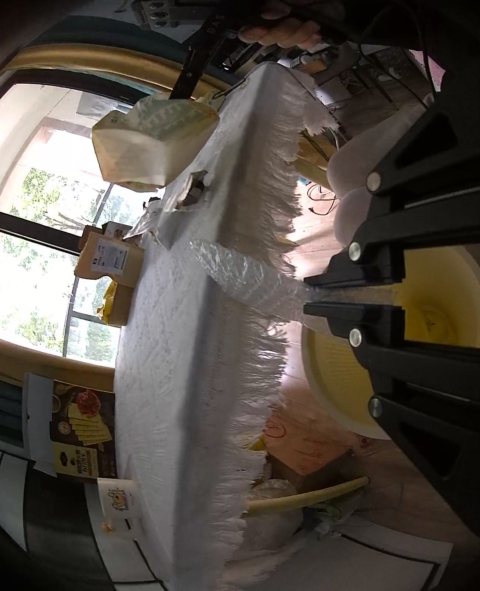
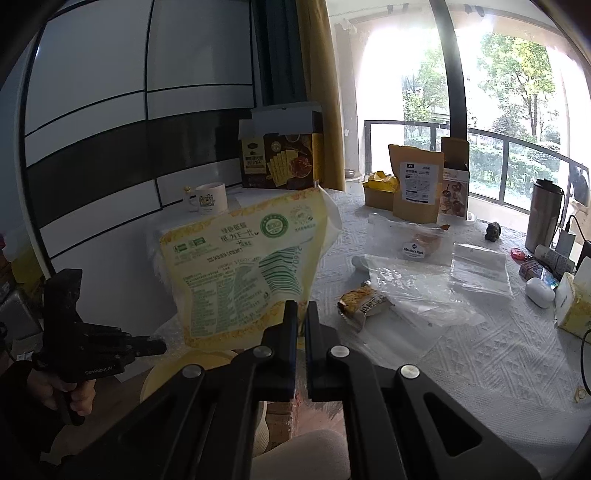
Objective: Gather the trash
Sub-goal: 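Lift both items and carry them over the yellow wastebasket, then open both tools to drop the bubble wrap and pouch into the wastebasket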
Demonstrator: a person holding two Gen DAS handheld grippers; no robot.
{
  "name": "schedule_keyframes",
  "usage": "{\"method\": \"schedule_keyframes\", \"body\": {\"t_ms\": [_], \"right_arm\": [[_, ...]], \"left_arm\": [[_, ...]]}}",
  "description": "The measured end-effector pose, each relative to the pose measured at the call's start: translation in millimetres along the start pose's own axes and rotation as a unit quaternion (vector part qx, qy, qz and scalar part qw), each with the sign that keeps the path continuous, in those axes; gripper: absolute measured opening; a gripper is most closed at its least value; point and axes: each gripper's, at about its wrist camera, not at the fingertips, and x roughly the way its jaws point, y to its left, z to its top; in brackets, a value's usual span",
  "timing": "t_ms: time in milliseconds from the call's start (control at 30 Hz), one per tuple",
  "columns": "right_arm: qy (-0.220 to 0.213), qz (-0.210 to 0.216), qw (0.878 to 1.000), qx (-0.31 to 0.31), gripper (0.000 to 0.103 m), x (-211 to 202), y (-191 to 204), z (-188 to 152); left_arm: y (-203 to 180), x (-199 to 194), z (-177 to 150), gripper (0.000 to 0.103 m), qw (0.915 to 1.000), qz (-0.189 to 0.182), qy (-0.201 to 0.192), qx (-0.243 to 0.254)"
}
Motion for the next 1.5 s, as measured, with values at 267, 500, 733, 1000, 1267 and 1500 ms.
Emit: {"method": "schedule_keyframes", "body": {"t_ms": [267,500,733,1000,1267,1500], "right_arm": [[0.019,0.025,0.999,-0.009,0.003,22.3,25.5,-11.3],[0.034,0.043,0.998,-0.032,0.003,38.0,47.8,-13.5],[0.061,0.059,0.995,-0.051,0.003,57.1,68.3,-22.6],[0.099,0.086,0.989,-0.071,0.004,76.9,92.1,-39.4],[0.139,0.089,0.983,-0.08,0.01,102.6,108.7,-54.0],[0.142,0.093,0.982,-0.08,0.034,102.8,108.5,-59.4]], "left_arm": [[13.3,-7.8,-18.3,0.056,0.9997,0.014,-0.003,-0.019],[34.9,-27.5,-19.2,0.056,0.9985,0.037,-0.022,-0.035],[56.8,-48.2,-16.4,0.057,0.9949,0.069,-0.049,-0.055],[75.8,-66.9,-14.4,0.057,0.991,0.091,-0.069,-0.069],[78.3,-72.0,-13.9,0.057,0.9901,0.097,-0.074,-0.07],[72.5,-69.3,-11.2,0.057,0.9903,0.098,-0.073,-0.066]]}}
